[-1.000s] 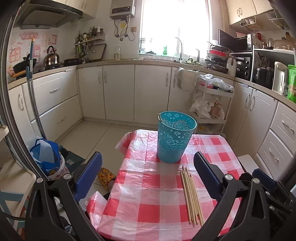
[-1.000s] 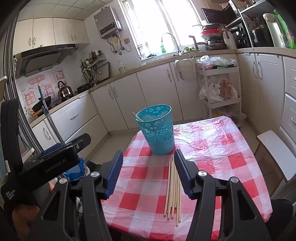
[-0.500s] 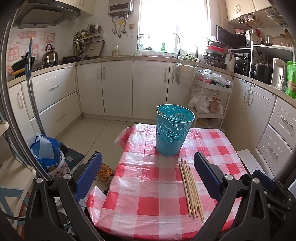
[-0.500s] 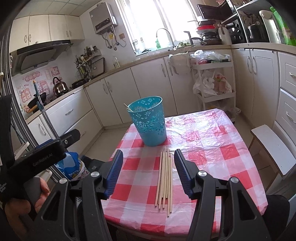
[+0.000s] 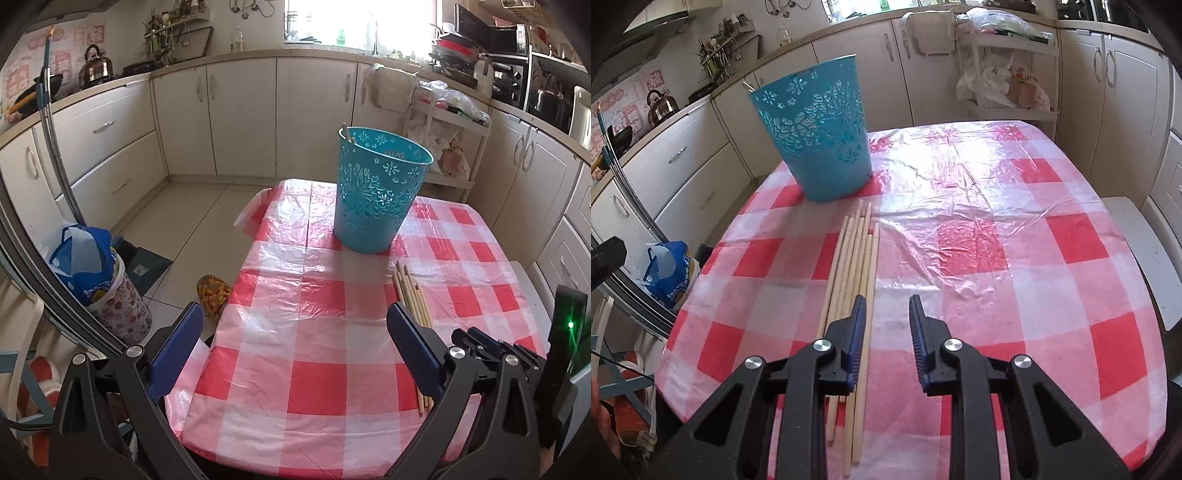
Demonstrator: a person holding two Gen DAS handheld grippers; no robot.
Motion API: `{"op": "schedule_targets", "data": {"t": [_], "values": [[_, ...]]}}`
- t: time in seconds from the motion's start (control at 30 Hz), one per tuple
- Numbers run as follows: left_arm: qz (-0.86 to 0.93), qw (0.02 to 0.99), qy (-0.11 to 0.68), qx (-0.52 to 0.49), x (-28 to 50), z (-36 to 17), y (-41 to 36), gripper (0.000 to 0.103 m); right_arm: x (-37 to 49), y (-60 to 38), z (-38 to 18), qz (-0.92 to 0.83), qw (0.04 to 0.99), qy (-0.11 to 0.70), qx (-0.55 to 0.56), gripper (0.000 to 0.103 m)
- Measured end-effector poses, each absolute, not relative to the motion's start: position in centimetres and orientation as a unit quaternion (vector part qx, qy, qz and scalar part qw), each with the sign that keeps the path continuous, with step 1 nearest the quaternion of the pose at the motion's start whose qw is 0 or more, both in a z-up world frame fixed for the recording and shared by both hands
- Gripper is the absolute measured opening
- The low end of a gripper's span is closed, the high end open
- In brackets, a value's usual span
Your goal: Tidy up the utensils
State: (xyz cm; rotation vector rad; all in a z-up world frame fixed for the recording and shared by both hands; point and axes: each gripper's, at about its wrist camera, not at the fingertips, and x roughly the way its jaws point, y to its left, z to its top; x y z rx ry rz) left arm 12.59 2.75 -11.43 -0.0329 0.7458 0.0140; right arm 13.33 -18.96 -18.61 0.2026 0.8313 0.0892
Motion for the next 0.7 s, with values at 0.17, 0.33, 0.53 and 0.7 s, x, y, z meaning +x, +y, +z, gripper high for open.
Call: {"op": "schedule_targets", "data": {"t": [0.17,0.33,0.53,0.7], "values": [[0.002,0.923,0.385,-0.007,13.9,-13.4,1.9,0.095,15.9,-18.4,-20.1,0.041,0.903,0.42,0.081,0.023],[-0.002,0.916,0.402,-0.005,14.9,-15.0,1.3,0.095,16.9,-17.9,-20.2,0.05,0.901,0.426,0.064,0.023],[-0.012,0.911,0.412,0.003,16.3,-16.0,0.1,0.095,17.5,-17.1,-20.3,0.054,0.898,0.436,0.037,0.019],[-0.029,0.906,0.421,0.018,18.3,-17.1,-1.9,0.095,17.6,-18.6,-20.3,0.043,0.896,0.439,0.047,0.008]]}}
